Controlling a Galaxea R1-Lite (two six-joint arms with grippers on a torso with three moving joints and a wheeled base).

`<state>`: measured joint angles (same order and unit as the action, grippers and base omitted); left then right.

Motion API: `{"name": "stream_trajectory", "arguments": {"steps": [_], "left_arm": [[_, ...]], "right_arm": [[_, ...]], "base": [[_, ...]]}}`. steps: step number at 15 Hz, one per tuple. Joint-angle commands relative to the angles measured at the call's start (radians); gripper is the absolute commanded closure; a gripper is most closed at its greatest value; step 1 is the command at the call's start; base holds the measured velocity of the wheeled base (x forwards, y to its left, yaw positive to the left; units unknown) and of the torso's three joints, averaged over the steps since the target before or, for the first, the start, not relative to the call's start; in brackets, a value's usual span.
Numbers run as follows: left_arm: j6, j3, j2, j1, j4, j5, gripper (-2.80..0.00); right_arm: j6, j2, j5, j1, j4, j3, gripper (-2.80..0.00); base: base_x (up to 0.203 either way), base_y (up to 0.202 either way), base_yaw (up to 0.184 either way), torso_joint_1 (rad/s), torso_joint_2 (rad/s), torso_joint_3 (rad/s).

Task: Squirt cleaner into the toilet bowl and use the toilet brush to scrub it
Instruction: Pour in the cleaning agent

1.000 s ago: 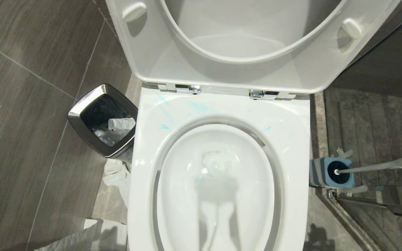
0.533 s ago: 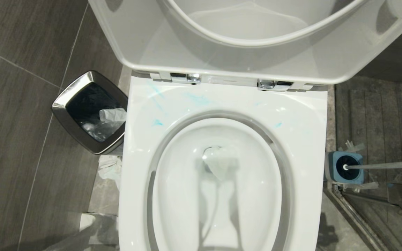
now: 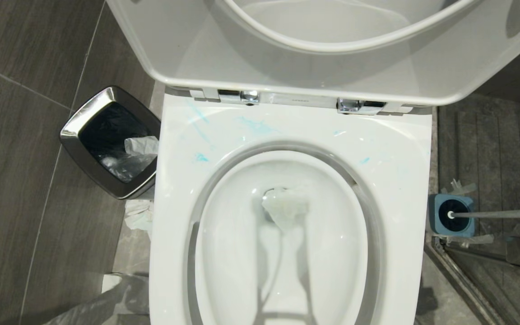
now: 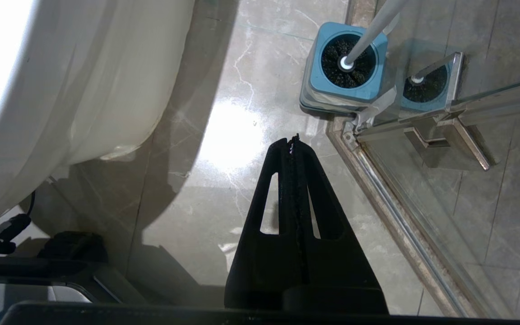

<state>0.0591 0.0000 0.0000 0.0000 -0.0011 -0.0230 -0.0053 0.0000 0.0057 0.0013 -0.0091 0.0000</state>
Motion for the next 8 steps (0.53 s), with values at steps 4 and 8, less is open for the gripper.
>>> {"name": "stream_trajectory", "arguments": {"steps": [4, 8], "left_arm": [[-0.028, 0.008, 0.0, 0.0, -0.013, 0.012, 0.0], [-0.051, 0.008, 0.0, 0.0, -0.013, 0.014, 0.0]], "right_arm": [[-0.001, 0.0, 0.0, 0.0, 0.0, 0.006, 0.0], [-0.001, -0.001, 0.0, -0.001, 0.0, 0.006, 0.0]], "base": [[0.0, 0.0, 0.0, 0.0, 0.0, 0.0], [0.0, 0.0, 0.0, 0.0, 0.0, 0.0]]}}
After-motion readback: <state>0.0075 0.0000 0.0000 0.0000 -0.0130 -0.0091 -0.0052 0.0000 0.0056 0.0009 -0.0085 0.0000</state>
